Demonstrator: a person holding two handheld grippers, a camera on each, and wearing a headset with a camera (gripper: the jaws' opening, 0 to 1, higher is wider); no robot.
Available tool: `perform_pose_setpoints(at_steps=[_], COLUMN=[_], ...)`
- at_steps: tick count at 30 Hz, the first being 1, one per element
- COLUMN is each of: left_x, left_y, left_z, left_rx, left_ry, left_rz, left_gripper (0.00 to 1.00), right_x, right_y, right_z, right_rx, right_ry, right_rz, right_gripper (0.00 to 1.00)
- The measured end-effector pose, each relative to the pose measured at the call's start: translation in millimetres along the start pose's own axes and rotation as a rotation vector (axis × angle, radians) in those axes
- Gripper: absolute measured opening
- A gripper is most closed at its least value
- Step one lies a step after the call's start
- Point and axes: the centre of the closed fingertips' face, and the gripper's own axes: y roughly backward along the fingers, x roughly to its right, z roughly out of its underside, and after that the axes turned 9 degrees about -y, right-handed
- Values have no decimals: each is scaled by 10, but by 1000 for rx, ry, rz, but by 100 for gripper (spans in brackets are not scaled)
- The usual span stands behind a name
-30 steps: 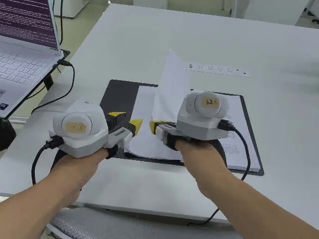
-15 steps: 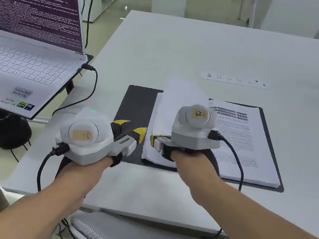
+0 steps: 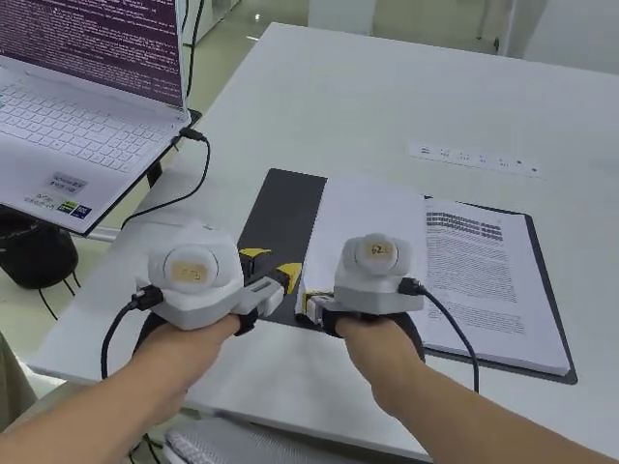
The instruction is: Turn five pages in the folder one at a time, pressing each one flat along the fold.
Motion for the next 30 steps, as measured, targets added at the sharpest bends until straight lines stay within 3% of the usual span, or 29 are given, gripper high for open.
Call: perform_pose_setpoints(at_steps=[5, 11, 17, 24, 28, 30], left_x=[2, 32, 53, 224, 355, 405], left_y=[-83, -159, -268, -424, -578, -635], left_z=[71, 133, 155, 188, 305, 418], left_rx=[-19, -42, -59, -83, -132, -167], left_ry=[8, -1, -2, -18, -47, -69], left_rz=[0, 9, 20, 47, 80, 87], left_gripper=[23, 23, 23, 23, 23, 23], right_x=[27, -68, -88, 196, 473, 635], right_y=[-17, -34, 125, 456, 658, 723], right_z=[36, 101, 99, -57, -148, -201], right_rx=[5, 6, 21, 108, 157, 178], right_ry=[-15, -59, -43, -45, -77, -105], right_rz=[-7, -75, -98, -59, -13, 10], right_gripper=[0, 5, 7, 1, 0, 0])
